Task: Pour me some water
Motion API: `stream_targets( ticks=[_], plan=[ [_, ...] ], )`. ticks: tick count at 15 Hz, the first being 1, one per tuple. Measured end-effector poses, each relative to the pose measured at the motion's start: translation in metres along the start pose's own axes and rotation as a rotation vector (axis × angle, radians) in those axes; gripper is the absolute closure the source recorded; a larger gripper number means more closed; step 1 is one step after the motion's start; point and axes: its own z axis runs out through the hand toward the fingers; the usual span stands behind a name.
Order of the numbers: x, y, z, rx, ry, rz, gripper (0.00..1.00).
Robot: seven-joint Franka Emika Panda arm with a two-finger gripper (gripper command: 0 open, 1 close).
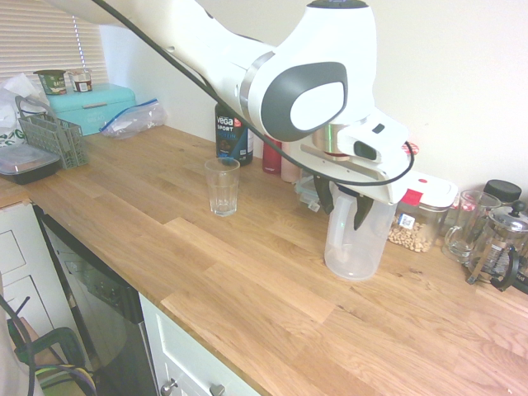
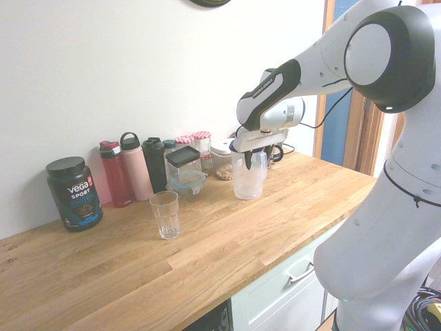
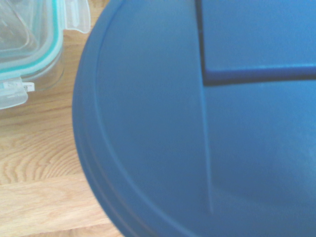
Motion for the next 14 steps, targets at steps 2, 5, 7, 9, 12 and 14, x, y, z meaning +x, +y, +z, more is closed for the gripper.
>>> stream_targets(
  ticks=[2, 5, 7, 9, 12, 14],
  plan=[
    [-0.003, -0.004, -0.002, 0.001, -0.003, -0.01, 1.0],
    [-0.005, -0.006, -0.002, 0.0, -0.006, -0.016, 1.0],
    [-0.006, -0.006, -0.002, -0.002, -0.009, -0.016, 1.0],
    [-0.007, -0.005, -0.003, -0.006, -0.014, -0.016, 1.0],
    [-0.011, 0.0, -0.01, -0.015, -0.032, -0.014, 1.0],
    [-0.01, 0.006, -0.025, -0.012, -0.035, -0.027, 1.0]
  ],
)
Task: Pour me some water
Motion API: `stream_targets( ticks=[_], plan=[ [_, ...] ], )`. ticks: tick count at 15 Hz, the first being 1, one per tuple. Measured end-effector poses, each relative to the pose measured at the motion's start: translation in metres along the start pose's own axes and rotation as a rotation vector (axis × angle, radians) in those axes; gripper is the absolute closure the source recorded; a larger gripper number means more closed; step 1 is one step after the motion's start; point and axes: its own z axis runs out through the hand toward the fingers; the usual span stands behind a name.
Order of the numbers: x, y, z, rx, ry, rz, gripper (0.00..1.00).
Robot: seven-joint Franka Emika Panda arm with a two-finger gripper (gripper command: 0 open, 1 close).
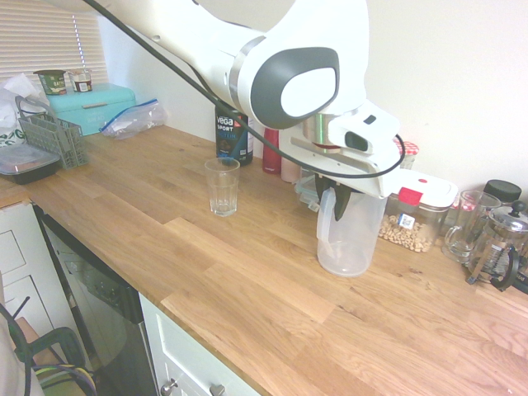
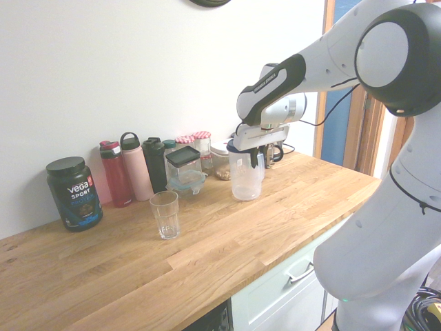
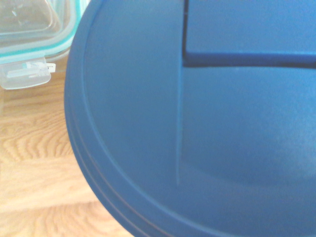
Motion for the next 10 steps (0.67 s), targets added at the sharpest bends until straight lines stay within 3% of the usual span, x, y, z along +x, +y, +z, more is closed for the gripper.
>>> stream_targets(
  ticks=[5, 7, 10],
  plan=[
    [-0.024, 0.013, -0.093, -0.01, -0.082, -0.253, 1.0],
    [-0.042, -0.003, -0.127, -0.011, -0.112, -0.37, 1.0],
    [-0.073, -0.048, -0.138, -0.037, -0.136, -0.551, 1.0]
  ],
)
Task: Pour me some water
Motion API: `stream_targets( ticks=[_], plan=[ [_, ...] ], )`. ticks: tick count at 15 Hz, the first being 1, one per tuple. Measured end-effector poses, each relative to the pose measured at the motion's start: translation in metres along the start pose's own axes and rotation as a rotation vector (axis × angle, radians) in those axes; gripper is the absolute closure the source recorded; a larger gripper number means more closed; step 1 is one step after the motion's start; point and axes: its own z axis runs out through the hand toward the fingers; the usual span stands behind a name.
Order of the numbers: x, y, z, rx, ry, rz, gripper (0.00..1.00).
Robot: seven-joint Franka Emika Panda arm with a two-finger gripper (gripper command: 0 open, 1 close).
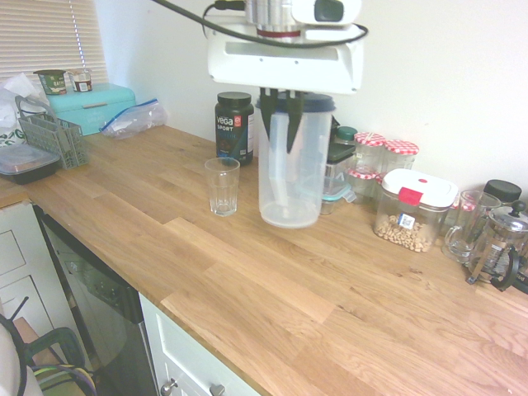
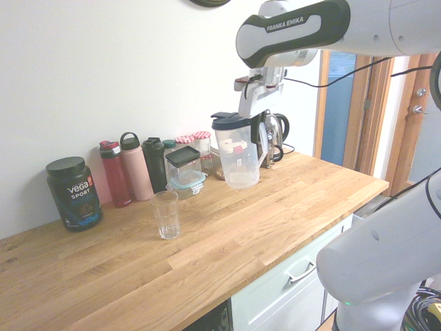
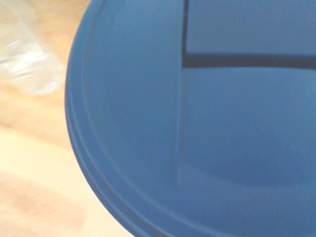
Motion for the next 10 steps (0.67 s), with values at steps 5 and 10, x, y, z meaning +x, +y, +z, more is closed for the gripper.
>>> stream_targets(
  ticks=[5, 10],
  plan=[
    [0.021, -0.08, 0.006, -0.093, -0.073, -0.285, 1.0],
    [0.051, -0.151, 0.036, -0.266, -0.169, -0.522, 1.0]
  ],
)
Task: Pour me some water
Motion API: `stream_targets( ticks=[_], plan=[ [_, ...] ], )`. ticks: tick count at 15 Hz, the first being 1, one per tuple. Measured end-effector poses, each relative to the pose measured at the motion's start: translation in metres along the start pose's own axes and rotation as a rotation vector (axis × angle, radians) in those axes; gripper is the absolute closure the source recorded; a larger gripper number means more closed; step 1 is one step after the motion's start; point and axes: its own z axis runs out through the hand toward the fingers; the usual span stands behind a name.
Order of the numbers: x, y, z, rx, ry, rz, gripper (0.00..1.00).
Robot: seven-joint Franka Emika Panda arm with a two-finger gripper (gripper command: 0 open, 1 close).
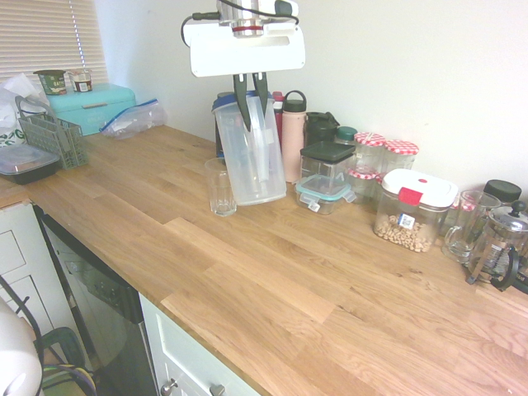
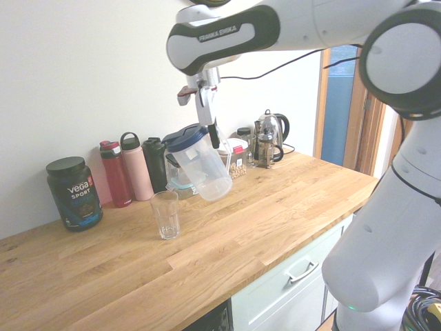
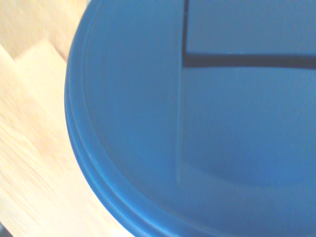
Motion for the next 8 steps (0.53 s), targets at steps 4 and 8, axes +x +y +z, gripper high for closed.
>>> stream_targets(
  ticks=[4, 8],
  plan=[
    [0.029, -0.031, 0.025, -0.202, -0.096, -0.149, 1.0],
    [0.038, -0.055, 0.035, -0.406, -0.147, -0.26, 1.0]
  ],
)
